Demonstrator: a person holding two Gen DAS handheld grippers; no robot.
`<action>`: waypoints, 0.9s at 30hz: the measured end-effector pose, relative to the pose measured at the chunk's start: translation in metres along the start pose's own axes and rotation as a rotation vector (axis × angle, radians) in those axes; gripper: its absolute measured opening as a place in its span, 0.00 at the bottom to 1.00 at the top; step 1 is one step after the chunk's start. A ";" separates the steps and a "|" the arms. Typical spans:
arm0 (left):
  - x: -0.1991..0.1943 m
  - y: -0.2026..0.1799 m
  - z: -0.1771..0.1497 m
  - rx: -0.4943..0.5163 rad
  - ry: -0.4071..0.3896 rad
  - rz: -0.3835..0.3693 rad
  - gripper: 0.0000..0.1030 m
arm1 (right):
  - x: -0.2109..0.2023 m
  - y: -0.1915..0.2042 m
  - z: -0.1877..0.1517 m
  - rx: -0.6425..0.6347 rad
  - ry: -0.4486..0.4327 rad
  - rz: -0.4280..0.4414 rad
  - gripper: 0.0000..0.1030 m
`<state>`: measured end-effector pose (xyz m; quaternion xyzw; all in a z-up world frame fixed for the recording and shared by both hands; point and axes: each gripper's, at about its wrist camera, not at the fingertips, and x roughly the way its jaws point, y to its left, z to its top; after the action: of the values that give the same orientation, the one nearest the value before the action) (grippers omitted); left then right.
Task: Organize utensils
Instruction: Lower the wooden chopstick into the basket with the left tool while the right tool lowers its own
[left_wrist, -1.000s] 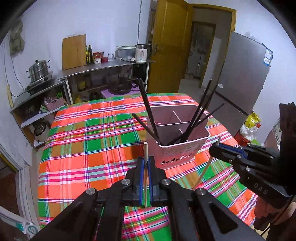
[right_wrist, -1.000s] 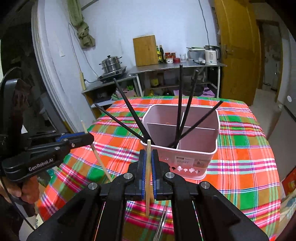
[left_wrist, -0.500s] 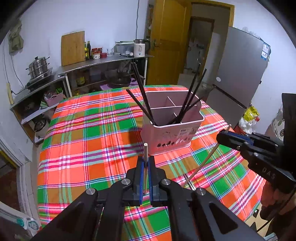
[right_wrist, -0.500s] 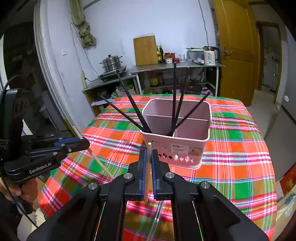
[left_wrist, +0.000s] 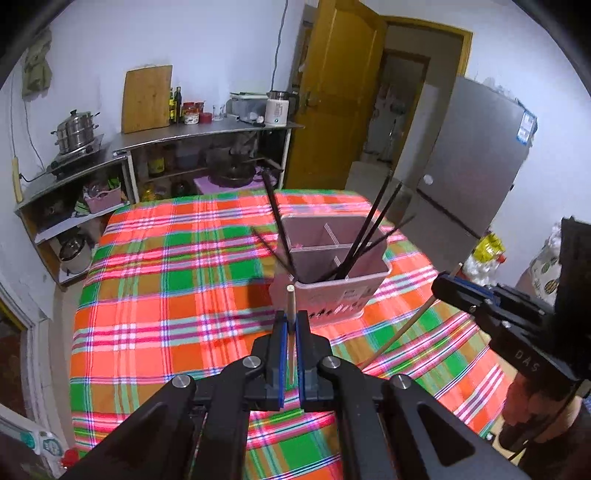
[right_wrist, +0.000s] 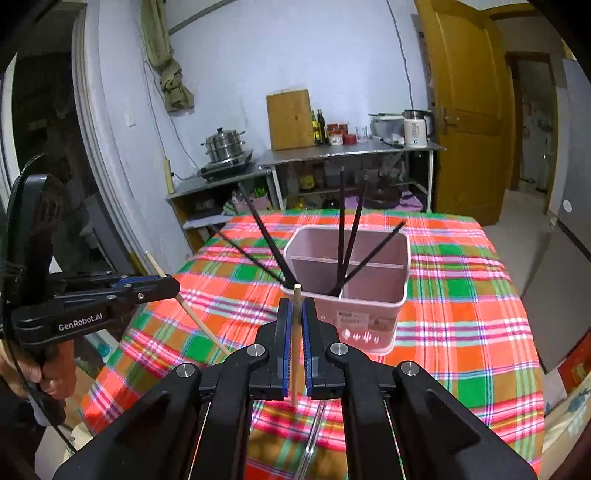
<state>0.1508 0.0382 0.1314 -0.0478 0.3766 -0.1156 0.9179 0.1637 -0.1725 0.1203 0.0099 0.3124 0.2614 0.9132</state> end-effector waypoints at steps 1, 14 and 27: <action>-0.002 -0.002 0.005 -0.001 -0.010 -0.006 0.04 | -0.002 -0.001 0.003 0.003 -0.008 -0.001 0.05; -0.014 -0.019 0.070 0.000 -0.128 -0.058 0.04 | -0.024 -0.007 0.058 0.005 -0.177 -0.034 0.05; 0.031 -0.012 0.101 -0.017 -0.130 -0.044 0.04 | 0.003 -0.022 0.075 0.041 -0.235 -0.069 0.05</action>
<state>0.2411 0.0185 0.1839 -0.0713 0.3159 -0.1294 0.9372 0.2187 -0.1792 0.1750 0.0483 0.2085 0.2202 0.9517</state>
